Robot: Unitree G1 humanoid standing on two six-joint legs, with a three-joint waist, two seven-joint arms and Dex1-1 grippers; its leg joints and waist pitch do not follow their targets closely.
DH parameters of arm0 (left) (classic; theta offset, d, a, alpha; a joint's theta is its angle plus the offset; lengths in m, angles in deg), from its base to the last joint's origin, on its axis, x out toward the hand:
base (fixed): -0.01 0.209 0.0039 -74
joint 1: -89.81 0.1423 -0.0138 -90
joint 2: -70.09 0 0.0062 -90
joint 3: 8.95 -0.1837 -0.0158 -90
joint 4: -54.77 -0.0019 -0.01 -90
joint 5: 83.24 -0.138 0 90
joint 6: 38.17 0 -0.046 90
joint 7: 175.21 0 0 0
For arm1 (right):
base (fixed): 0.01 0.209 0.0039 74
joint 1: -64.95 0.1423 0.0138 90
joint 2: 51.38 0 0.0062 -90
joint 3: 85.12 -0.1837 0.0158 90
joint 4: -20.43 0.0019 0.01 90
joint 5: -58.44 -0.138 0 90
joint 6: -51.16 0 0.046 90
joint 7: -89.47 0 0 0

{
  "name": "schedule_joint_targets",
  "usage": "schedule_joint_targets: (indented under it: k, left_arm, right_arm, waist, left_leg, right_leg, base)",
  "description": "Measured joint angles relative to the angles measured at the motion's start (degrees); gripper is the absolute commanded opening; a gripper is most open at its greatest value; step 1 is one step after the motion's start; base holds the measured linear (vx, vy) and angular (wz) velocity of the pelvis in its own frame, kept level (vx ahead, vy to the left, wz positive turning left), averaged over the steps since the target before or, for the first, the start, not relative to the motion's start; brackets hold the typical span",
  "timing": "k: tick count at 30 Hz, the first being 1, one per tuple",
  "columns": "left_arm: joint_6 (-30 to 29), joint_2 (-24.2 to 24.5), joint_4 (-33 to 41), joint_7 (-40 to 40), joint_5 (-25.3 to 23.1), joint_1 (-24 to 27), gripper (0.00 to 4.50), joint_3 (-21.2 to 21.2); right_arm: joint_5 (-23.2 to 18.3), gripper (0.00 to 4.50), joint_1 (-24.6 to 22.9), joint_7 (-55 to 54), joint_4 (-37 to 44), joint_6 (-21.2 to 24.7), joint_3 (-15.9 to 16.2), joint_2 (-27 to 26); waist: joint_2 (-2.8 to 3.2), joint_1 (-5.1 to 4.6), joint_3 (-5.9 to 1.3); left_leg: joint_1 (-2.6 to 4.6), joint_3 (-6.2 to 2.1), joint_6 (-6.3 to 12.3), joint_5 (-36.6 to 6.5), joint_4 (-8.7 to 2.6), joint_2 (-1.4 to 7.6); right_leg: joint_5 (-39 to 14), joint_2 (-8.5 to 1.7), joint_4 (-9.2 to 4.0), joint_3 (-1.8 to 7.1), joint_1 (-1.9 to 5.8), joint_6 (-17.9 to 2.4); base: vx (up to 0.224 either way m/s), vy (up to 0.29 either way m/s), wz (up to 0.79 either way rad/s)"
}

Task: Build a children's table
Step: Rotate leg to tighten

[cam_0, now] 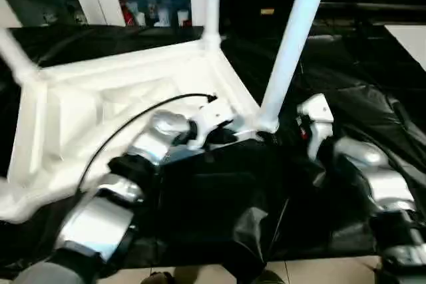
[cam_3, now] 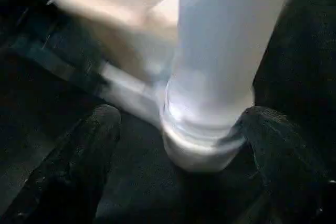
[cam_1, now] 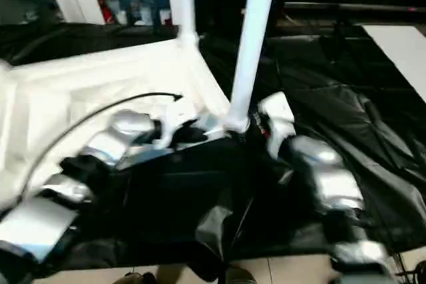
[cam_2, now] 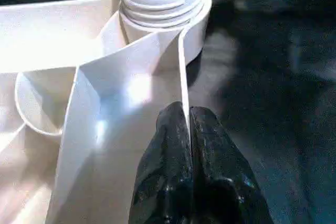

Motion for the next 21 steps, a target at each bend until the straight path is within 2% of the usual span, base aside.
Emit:
schedule_joint_targets:
  k: [5,8,10,15,16,21]
  left_arm:
    - [2.2,2.4,3.8,-8.4,1.7,2.8,0.00,-1.0]
    - [2.8,2.6,5.1,-11.2,1.9,3.2,0.00,-2.0]
    - [2.8,2.8,5.4,-11.8,2.0,3.3,0.00,-2.0]
    - [2.7,3.0,5.5,-12.7,2.1,3.3,0.00,-2.0]
    - [2.7,3.1,5.5,-12.8,2.2,3.3,0.00,-2.0]
    - [2.4,3.2,6.0,-12.9,2.4,3.6,0.00,-2.0]
  right_arm:
    - [0.0,3.93,-0.5,4.4,0.4,-0.9,2.3,1.5]
    - [-0.1,3.93,-0.5,6.5,0.7,-1.0,3.3,1.6]
    - [-0.2,3.93,-0.5,7.9,0.8,-0.9,3.4,2.0]
    - [-0.6,3.50,-0.5,9.9,1.2,-0.6,3.9,3.2]
    - [-0.6,3.25,-0.7,10.1,1.5,-0.6,4.0,3.3]
    - [-0.7,2.96,-0.8,10.4,1.5,-0.6,4.0,3.5]
  waist:
    - [0.18,0.20,0.12]
    - [0.25,1.31,0.17]
    - [0.25,1.68,0.18]
    - [0.26,1.73,0.19]
    - [0.26,1.75,0.18]
    - [0.26,1.78,0.19]
  left_leg:
    - [-0.02,0.07,-0.29,-0.2,0.09,-0.06]
    - [-0.05,0.14,-0.29,-0.2,0.13,-0.06]
    - [-0.06,0.16,-0.30,-0.2,0.17,-0.06]
    - [-0.04,0.16,-0.29,-0.2,0.15,-0.04]
    - [-0.04,0.16,-0.29,-0.2,0.13,-0.04]
    - [-0.05,0.16,-0.29,-0.2,0.14,-0.04]
  right_leg:
    - [0.0,-0.09,-0.02,0.08,0.00,0.0]
    - [0.0,-0.13,-0.02,0.11,0.02,0.0]
    - [0.0,-0.14,-0.01,0.13,0.03,0.0]
    - [0.0,-0.12,0.00,0.11,0.01,0.0]
    - [0.0,-0.12,0.00,0.11,0.01,0.0]
    - [0.0,-0.12,-0.01,0.11,0.01,0.0]
  base:
    - [0.000,0.000,0.00]
    - [0.000,0.000,0.00]
    - [0.000,0.000,0.00]
    - [0.000,0.000,0.00]
    - [0.000,0.000,0.00]
    - [0.000,0.000,0.00]
